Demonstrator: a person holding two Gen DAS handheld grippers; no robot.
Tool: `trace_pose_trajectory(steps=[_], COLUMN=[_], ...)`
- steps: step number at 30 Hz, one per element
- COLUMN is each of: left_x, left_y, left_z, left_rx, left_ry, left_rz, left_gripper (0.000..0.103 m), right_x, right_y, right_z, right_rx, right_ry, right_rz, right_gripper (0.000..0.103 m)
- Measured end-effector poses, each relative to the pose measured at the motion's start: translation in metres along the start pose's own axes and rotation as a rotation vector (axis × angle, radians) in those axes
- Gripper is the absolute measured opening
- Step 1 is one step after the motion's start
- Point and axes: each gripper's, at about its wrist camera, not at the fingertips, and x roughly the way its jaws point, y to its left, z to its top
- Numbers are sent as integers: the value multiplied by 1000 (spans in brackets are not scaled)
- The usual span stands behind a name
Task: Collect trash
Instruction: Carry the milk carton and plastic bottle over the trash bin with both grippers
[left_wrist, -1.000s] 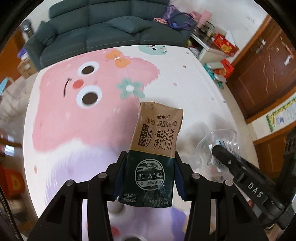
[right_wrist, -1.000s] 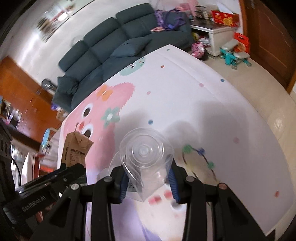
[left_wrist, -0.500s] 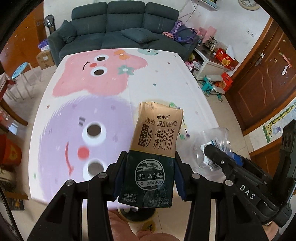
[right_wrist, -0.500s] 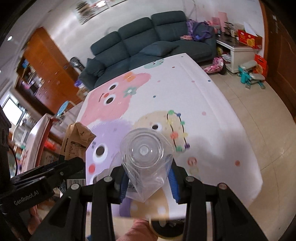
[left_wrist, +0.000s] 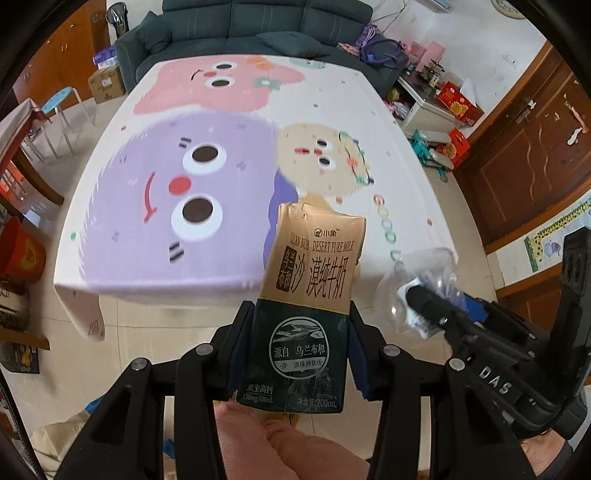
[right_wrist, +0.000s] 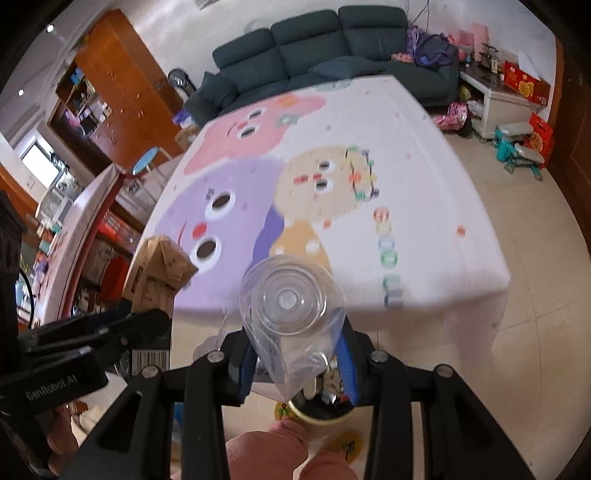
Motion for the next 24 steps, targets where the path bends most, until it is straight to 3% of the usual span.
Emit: trace_pose_trajectory(steps=[8, 15, 24], left_x=[43, 117, 223], left_y=[14, 32, 54], left_z=[-38, -72, -101], left_rx=[3, 3, -7], left_ry=[80, 141, 187], left_rz=[-12, -5, 16], left_gripper=[45, 45, 46], right_x=[45, 124, 219], right_y=[-8, -24, -44], right_z=[-50, -98, -149], right_rx=[35, 31, 24], right_ry=[148, 272, 395], right_rz=[-36, -130, -188], right_gripper=[38, 38, 38])
